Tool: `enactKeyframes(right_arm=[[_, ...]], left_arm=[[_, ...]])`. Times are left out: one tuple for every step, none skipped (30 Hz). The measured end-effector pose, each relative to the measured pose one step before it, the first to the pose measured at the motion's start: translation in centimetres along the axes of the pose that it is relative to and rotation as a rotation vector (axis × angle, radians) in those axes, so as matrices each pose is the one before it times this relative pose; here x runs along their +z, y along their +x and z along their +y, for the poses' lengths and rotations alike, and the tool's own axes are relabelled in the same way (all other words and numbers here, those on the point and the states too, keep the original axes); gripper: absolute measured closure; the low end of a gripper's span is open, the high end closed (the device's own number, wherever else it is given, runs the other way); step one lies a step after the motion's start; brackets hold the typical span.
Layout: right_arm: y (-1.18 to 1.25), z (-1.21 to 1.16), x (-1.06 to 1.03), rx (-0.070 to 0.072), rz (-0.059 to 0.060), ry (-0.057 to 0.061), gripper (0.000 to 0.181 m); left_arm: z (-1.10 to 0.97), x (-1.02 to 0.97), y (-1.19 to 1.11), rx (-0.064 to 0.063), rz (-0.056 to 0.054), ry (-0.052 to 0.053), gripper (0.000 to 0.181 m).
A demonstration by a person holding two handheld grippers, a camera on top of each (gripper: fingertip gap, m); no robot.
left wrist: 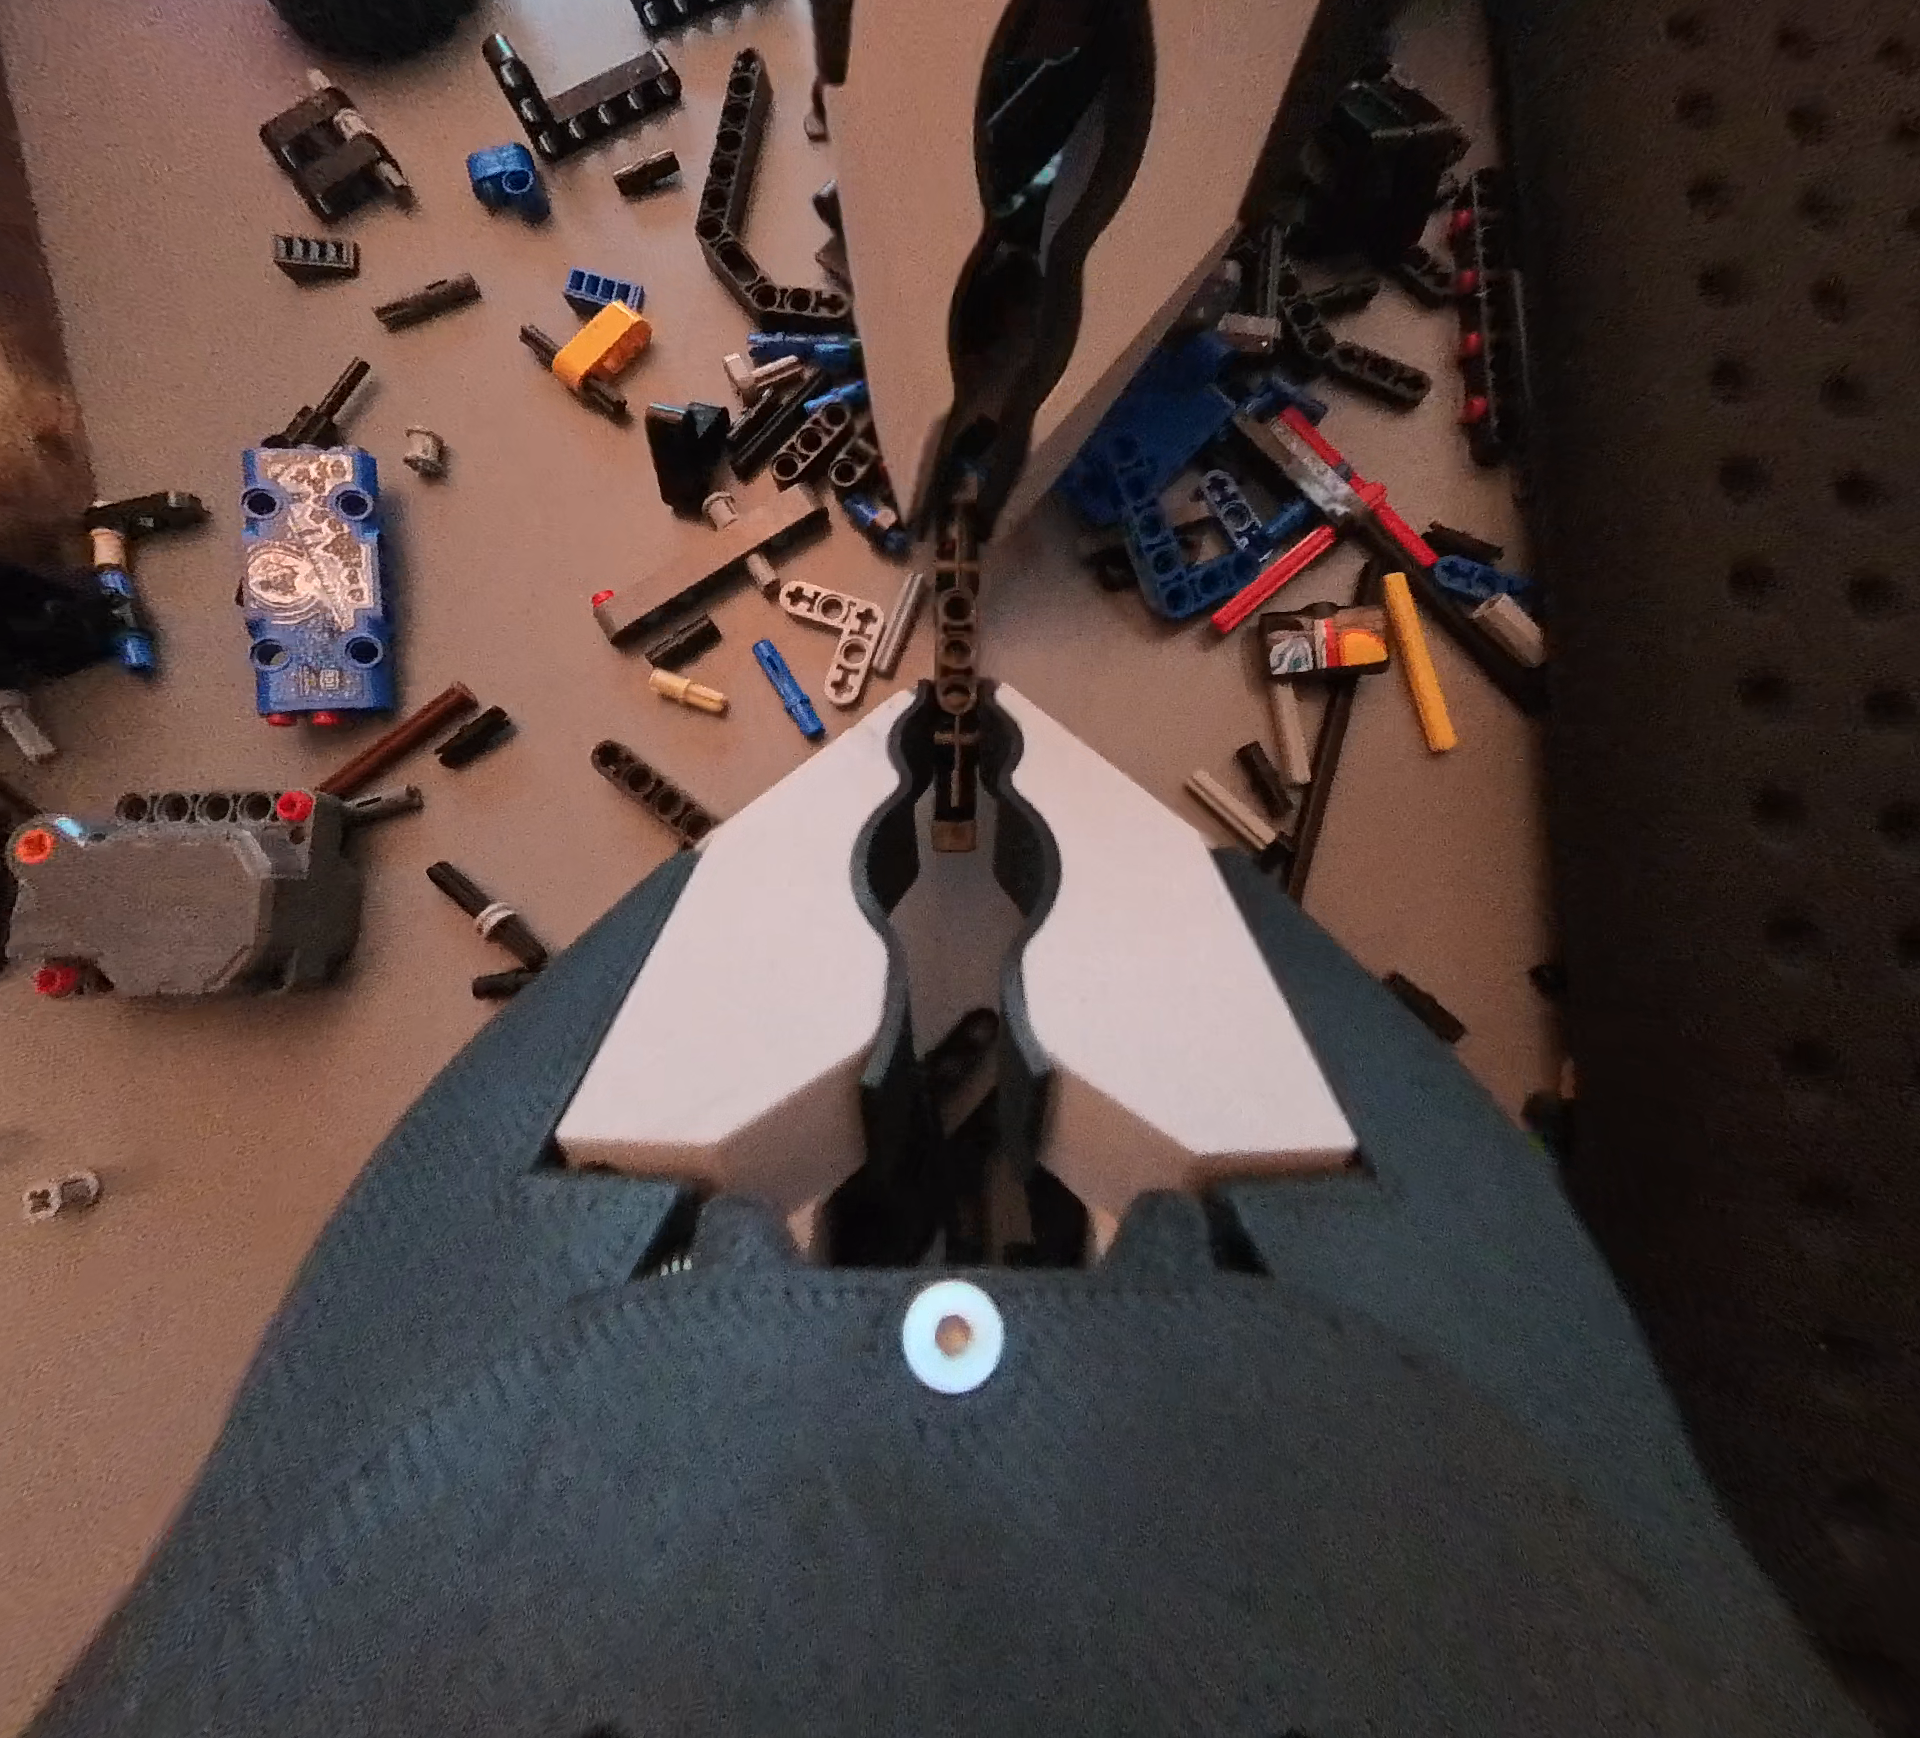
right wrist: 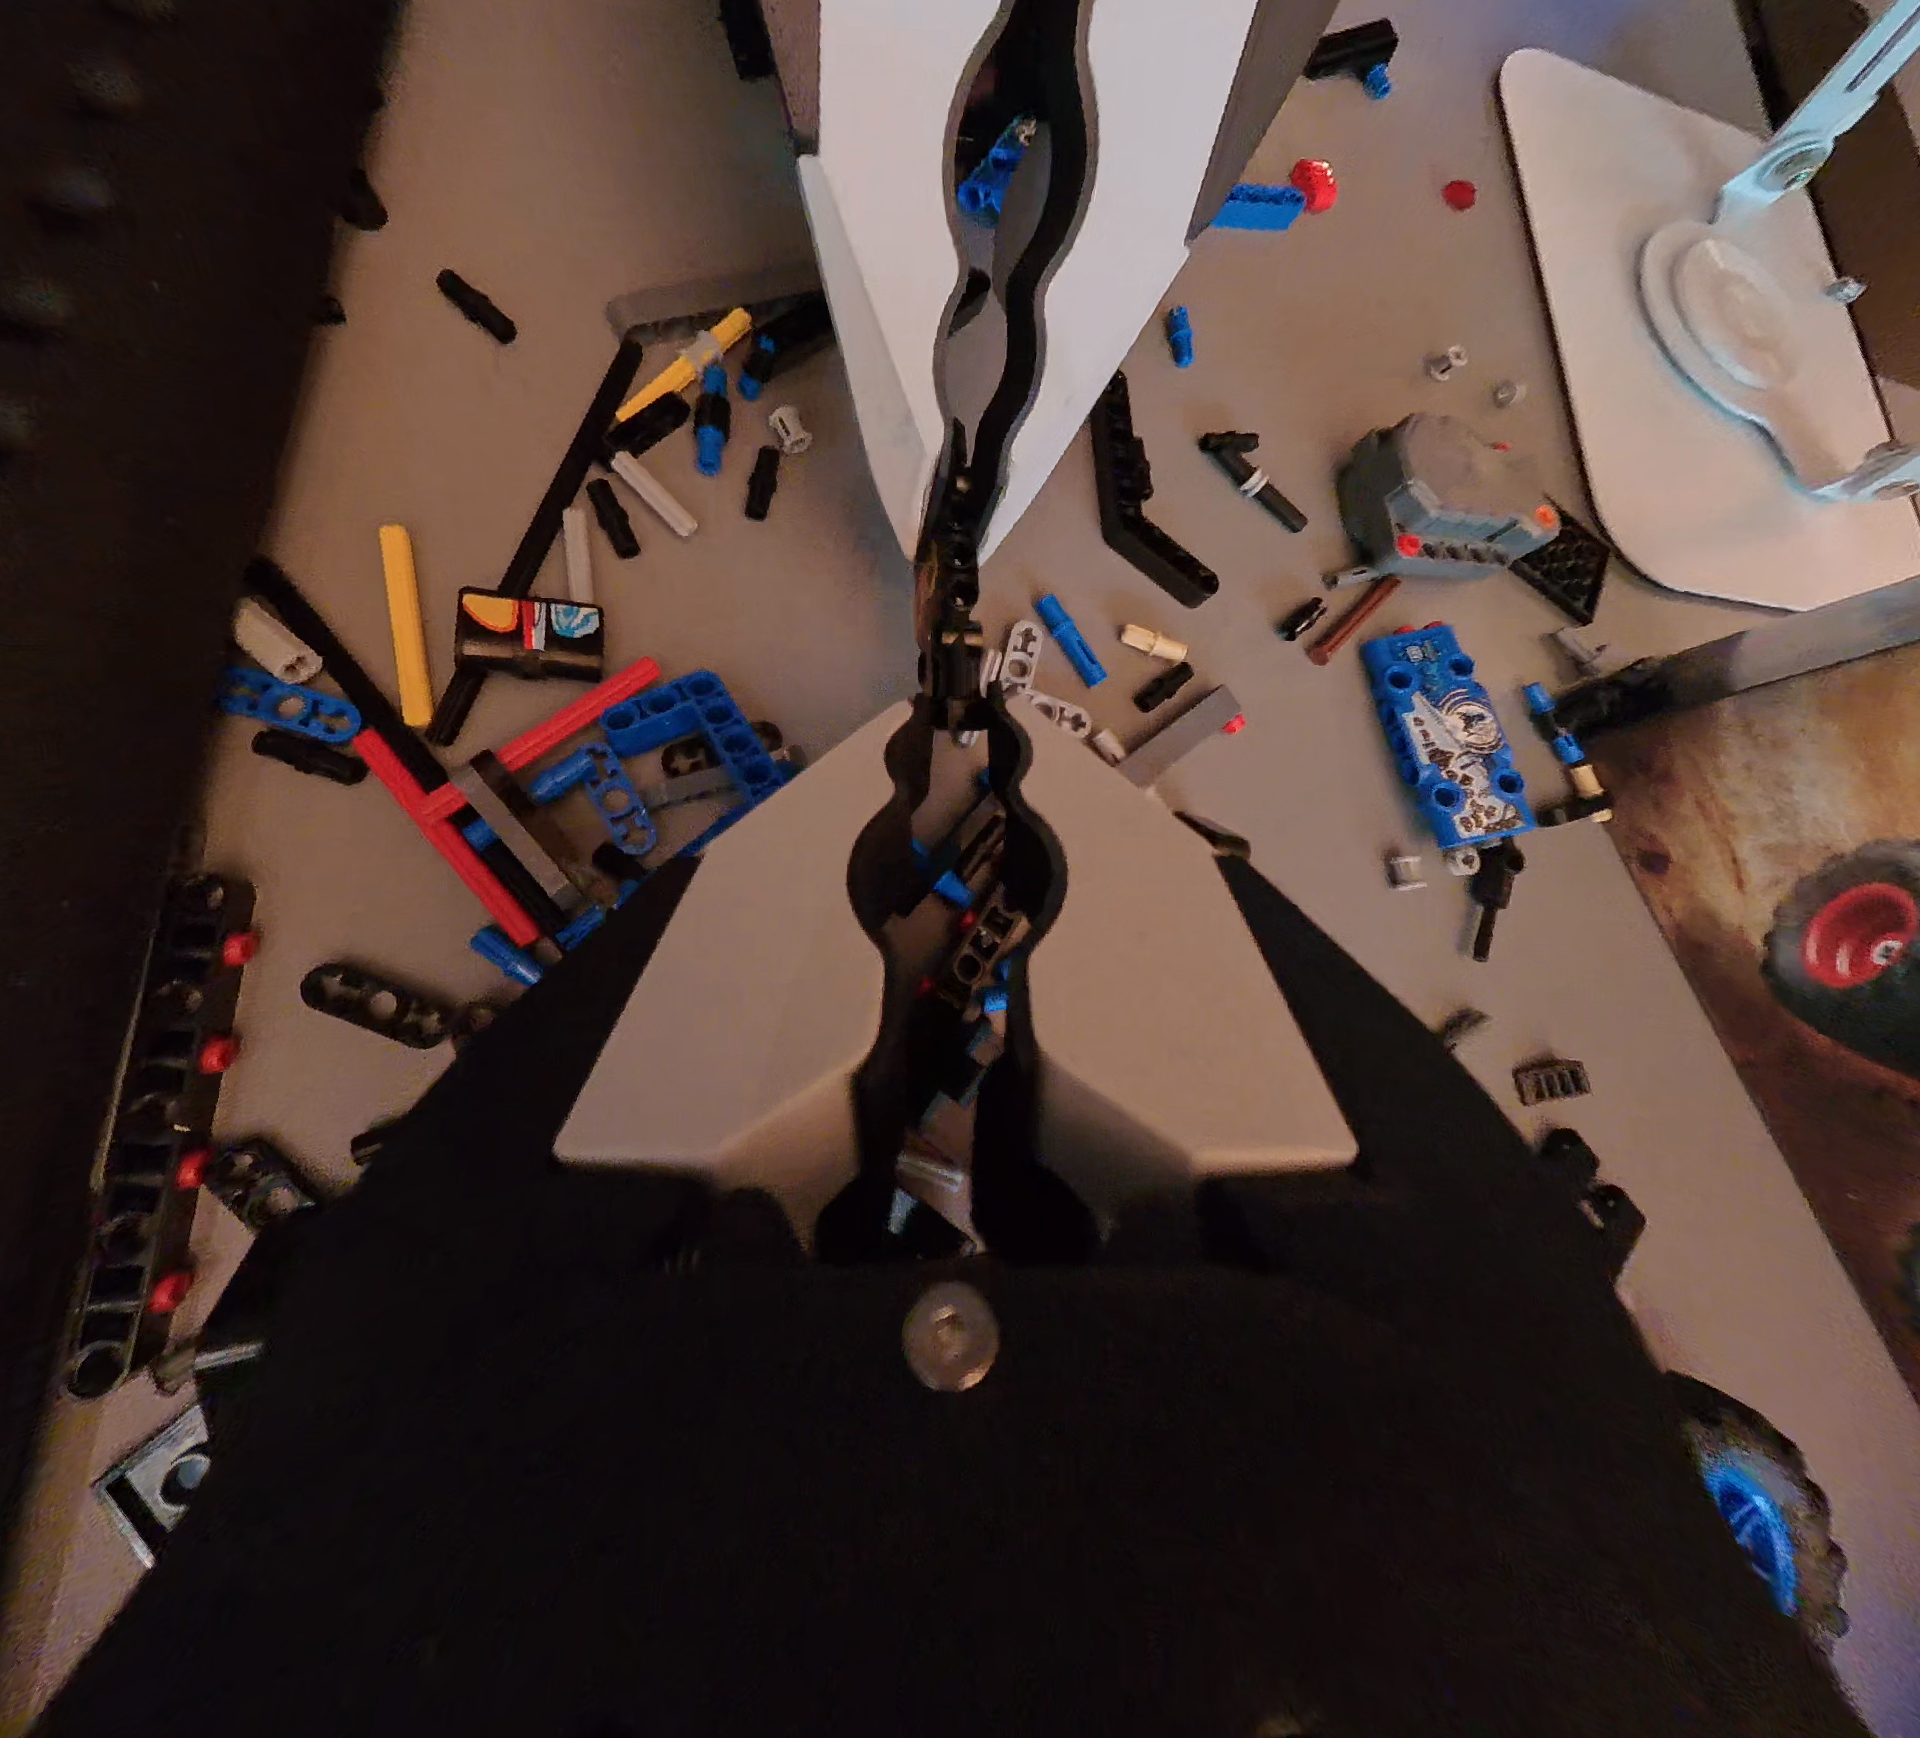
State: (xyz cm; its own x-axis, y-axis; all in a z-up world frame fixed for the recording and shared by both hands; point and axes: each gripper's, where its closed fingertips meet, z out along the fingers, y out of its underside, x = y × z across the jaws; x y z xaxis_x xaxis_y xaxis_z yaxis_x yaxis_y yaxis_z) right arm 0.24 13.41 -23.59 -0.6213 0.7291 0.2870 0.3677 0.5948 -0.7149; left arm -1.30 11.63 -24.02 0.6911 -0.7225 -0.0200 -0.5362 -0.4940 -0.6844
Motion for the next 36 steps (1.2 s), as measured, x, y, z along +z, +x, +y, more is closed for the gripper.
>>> enactKeyframes(right_arm=[[0.040,-0.042,-0.009,0.0058,-0.0004,0.0073,0.174],[0.200,-0.126,-0.104,0.0060,0.0083,0.0092,0.175],[0.458,-0.265,-0.252,0.0059,0.0229,0.0150,0.175],[0.523,-0.426,-0.362,0.0208,0.0202,0.0249,0.176],[0.480,-0.535,-0.422,0.0332,0.0109,0.0370,0.176],[0.558,-0.542,-0.444,0.0355,0.0145,0.0405,0.176],[0.898,-0.484,-0.475,0.0324,0.0384,0.0340,0.177],[0.857,-0.456,-0.493,0.0283,0.0329,0.0314,0.176],[0.385,-0.450,-0.427,0.0342,-0.0023,0.0362,0.177],[0.146,-0.007,-0.194,0.0396,-0.0171,0.0121,0.177],[0.187,0.427,-0.044,0.0140,-0.0039,-0.0159,0.177],[-0.169,0.538,-0.031,-0.0078,-0.0193,-0.0311,0.176],[-0.830,0.351,0.040,0.0060,-0.0605,-0.0236,0.175],[-0.750,0.078,0.188,0.0245,-0.0522,0.0010,0.175],[-0.423,0.192,0.294,0.0077,-0.0215,-0.0052,0.170],[-0.054,0.481,0.281,-0.0114,0.0068,-0.0360,0.148],[0.041,0.225,0.170,-0.0184,0.0131,-0.0219,0.140],[0.052,-0.167,0.030,-0.0079,0.0100,0.0076,0.137],[0.218,-0.266,-0.037,-0.0003,0.0162,0.0125,0.136],[0.172,-0.273,-0.060,-0.0040,0.0129,0.0105,0.136],[0.112,-0.353,-0.032,-0.0062,0.0119,0.0160,0.138],[0.043,-0.388,0.019,-0.0055,0.0092,0.0193,0.144],[-0.246,-0.179,0.104,-0.0027,-0.0109,0.0103,0.161],[-0.575,0.154,0.132,-0.0026,-0.0355,-0.0081,0.174],[-0.274,0.145,0.014,-0.0031,-0.0194,-0.0030,0.176],[0.018,-0.118,-0.181,0.0083,-0.0071,0.0155,0.176],[0.175,-0.291,-0.345,0.0209,-0.0064,0.0255,0.176],[0.161,-0.359,-0.427,0.0296,-0.0139,0.0311,0.176],[0.070,-0.410,-0.409,0.0287,-0.0179,0.0349,0.176],[-0.120,-0.303,-0.264,0.0140,-0.0206,0.0270,0.176],[-0.227,-0.184,-0.119,0.0028,-0.0172,0.0145,0.176],[-0.051,-0.048,-0.051,-0.0044,-0.0028,0.0022,0.176],[0.013,0.048,-0.027,-0.0052,0.0004,-0.0033,0.176],[-0.051,-0.010,-0.058,-0.0003,-0.0057,0.0027,0.176],[0.057,-0.104,-0.125,-0.0025,0.0027,0.0085,0.176],[0.188,-0.130,-0.124,-0.0014,0.0118,0.0068,0.176]], left_arm=[[0.047,0.008,-0.152,0.0117,-0.0151,-0.0030,0.176],[-0.171,-0.121,-0.265,-0.0026,-0.0159,0.0124,0.175],[-0.336,-0.241,-0.361,-0.0158,-0.0149,0.0229,0.175],[-0.511,-0.359,-0.340,-0.0196,-0.0095,0.0347,0.175],[-0.629,-0.404,-0.248,-0.0232,-0.0019,0.0432,0.175],[-0.651,-0.351,-0.261,-0.0303,-0.0007,0.0453,0.176],[-0.308,-0.164,-0.127,-0.0371,0.0102,0.0241,0.176],[-0.046,-0.008,0.012,-0.0186,0.0133,0.0150,0.176],[-0.033,0.023,-0.229,-0.0124,-0.0047,0.0120,0.176],[-0.259,-0.018,-0.133,-0.0194,0.0030,0.0199,0.176],[-0.365,-0.082,0.172,-0.0232,0.0225,0.0224,0.176],[-0.223,-0.093,0.045,-0.0122,0.0096,0.0118,0.176],[-0.126,-0.135,-0.310,0.0051,-0.0195,0.0055,0.176],[-0.095,-0.090,-0.083,0.0020,-0.0042,0.0031,0.176],[-0.179,-0.025,0.141,-0.0011,0.0101,0.0112,0.176],[-0.063,0.072,0.040,-0.0014,0.0026,0.0044,0.176],[0.153,0.129,0.000,0.0073,-0.0033,-0.0101,0.176],[0.188,0.171,0.133,0.0158,0.0006,-0.0136,0.176],[0.021,0.146,0.185,0.0164,0.0003,-0.0044,0.176],[-0.095,0.127,0.316,0.0158,0.0059,-0.0009,0.176],[-0.190,0.153,0.465,0.0189,0.0128,0.0014,0.176],[-0.236,0.211,0.256,0.0199,-0.0035,0.0021,0.176],[-0.131,0.254,0.186,0.0172,-0.0070,-0.0055,0.176],[0.033,0.228,-0.073,0.0181,-0.0197,-0.0117,0.174],[-0.032,0.073,-0.066,0.0210,-0.0137,0.0005,0.171],[-0.253,-0.109,0.171,0.0111,0.0079,0.0170,0.165],[-0.257,-0.221,0.098,0.0037,0.0079,0.0184,0.156],[-0.139,-0.267,-0.070,0.0100,-0.0017,0.0122,0.153],[-0.306,-0.269,-0.219,0.0153,-0.0146,0.0207,0.156],[-0.412,-0.223,-0.175,0.0118,-0.0136,0.0232,0.167],[-0.205,-0.082,-0.026,0.0074,-0.0028,0.0080,0.173],[0.052,0.036,0.000,0.0020,-0.0013,-0.0060,0.173],[0.038,0.043,0.022,0.0034,-0.0016,-0.0010,0.173],[-0.093,-0.003,0.100,-0.0032,0.0038,0.0077,0.173],[-0.147,-0.076,-0.151,-0.0113,-0.0071,0.0092,0.173],[-0.063,-0.130,-0.350,-0.0131,-0.0145,0.0024,0.172]])
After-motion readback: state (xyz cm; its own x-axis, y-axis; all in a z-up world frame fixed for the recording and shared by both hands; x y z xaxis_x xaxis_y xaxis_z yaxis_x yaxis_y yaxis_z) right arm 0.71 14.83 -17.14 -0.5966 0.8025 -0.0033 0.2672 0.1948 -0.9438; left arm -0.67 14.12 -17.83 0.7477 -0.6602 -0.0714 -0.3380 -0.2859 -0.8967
